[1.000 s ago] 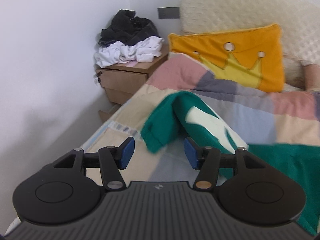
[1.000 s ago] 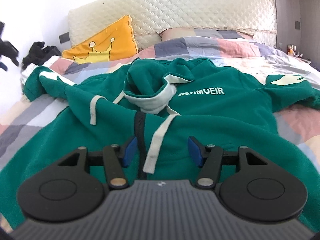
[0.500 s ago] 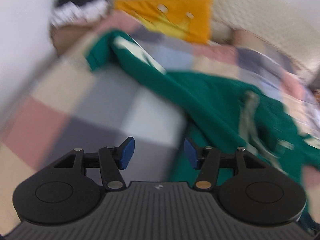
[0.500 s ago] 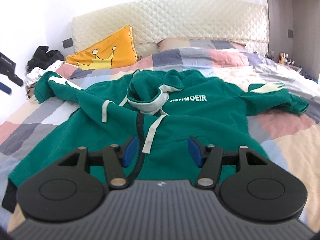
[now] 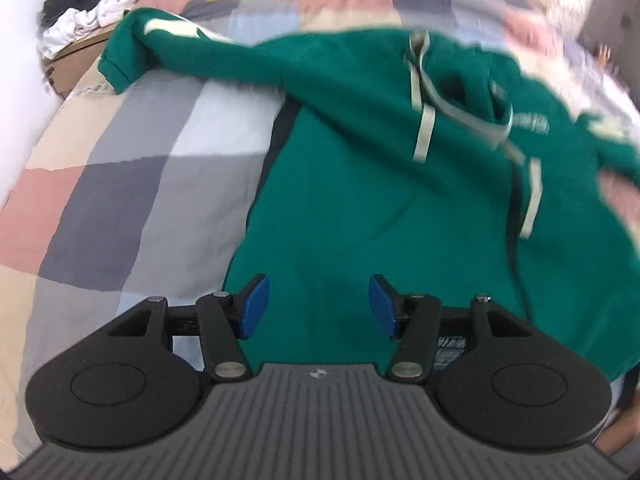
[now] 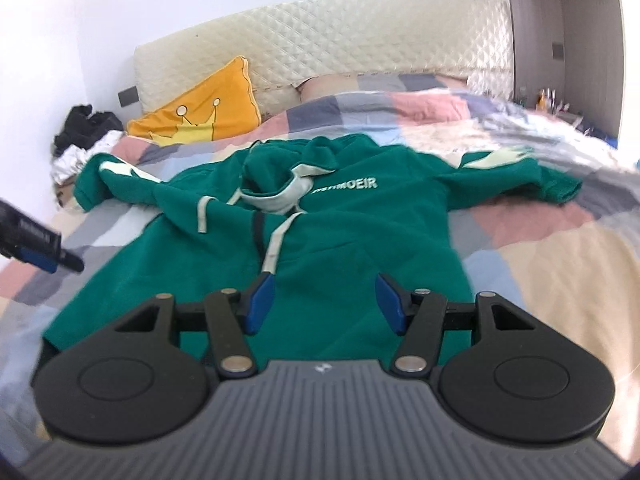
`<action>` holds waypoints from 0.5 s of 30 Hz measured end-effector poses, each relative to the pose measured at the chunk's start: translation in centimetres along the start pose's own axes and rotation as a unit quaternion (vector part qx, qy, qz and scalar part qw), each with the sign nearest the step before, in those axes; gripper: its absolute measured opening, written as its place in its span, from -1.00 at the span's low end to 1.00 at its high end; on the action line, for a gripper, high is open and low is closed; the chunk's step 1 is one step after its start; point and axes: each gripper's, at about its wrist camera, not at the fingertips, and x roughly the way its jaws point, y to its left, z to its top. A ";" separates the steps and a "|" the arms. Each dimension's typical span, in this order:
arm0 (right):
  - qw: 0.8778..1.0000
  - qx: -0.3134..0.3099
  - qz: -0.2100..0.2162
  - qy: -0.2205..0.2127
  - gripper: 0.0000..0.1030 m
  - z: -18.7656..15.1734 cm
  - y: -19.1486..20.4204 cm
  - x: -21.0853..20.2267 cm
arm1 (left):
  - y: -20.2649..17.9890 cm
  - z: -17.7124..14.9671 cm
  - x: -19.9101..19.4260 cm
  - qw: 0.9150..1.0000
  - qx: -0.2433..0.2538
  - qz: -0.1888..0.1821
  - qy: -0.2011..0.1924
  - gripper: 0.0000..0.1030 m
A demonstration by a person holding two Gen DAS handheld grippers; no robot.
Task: Fold large clothes
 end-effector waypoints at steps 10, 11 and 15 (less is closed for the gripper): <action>0.999 0.035 -0.001 0.014 0.14 0.0 -1.9 0.9 | 0.7 -0.7 3.3 0.999 0.017 0.034 0.029 0.40; 0.999 0.038 -0.003 0.014 0.14 0.0 -2.1 1.0 | 0.6 -0.8 3.5 0.999 0.023 0.035 0.028 0.43; 0.998 0.059 -0.002 0.013 0.14 0.1 -3.0 1.2 | -0.4 -1.2 4.2 0.997 0.051 0.042 0.030 0.45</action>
